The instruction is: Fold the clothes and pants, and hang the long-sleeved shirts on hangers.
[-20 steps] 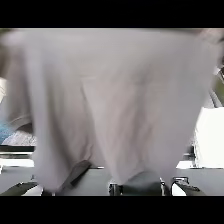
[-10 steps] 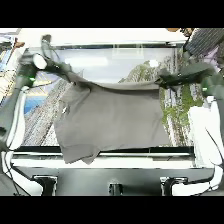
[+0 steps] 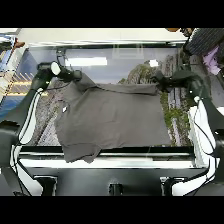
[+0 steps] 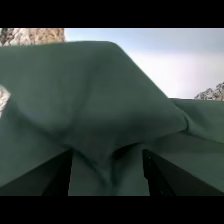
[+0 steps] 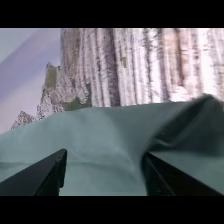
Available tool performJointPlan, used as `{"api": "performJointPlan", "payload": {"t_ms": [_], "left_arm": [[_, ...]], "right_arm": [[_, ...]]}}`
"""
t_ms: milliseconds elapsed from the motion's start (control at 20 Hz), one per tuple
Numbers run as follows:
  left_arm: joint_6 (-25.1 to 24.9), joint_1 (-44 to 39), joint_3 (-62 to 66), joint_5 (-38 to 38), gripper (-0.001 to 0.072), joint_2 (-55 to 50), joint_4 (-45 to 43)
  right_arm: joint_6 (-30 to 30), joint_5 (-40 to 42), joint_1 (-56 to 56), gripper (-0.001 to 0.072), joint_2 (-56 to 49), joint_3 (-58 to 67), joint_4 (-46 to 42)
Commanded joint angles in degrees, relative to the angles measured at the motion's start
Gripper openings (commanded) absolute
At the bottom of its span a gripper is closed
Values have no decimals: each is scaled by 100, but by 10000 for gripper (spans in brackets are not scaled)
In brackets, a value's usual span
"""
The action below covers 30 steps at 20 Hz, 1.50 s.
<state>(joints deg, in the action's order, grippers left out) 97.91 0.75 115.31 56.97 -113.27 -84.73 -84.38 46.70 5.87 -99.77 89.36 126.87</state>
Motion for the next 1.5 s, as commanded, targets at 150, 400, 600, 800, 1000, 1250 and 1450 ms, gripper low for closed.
{"api": "performJointPlan", "payload": {"t_ms": [150, 400, 600, 800, 1000, 1250, 1450], "left_arm": [[-494, 1038, 151, 1401, 507, 1047, 149], [-748, 1799, -1003, 1681, 507, 2116, 848], [-772, 1963, -2804, 1499, 507, 3008, 892], [-824, 1963, -4179, 1357, 506, 3543, 890], [-815, 1956, -4876, 1414, 507, 3552, 898], [-848, 1958, -5246, 1421, 506, 3694, 1088], [-1099, 1963, -5318, 1547, 506, 3943, 1082]], "right_arm": [[-1335, 2404, 1606, 545, 1266, 17, -26], [-1982, 3593, 2468, 535, 1989, -1259, -144], [-1978, 3742, 2308, 536, 2000, -2531, -704], [-2006, 3766, 2282, 536, 2000, -3226, -1104], [-2133, 3683, 2282, 536, 2000, -3617, -1207], [-2256, 3512, 2282, 536, 1998, -3928, -1261], [-2256, 3375, 2282, 534, 1980, -4000, -1421]]}}
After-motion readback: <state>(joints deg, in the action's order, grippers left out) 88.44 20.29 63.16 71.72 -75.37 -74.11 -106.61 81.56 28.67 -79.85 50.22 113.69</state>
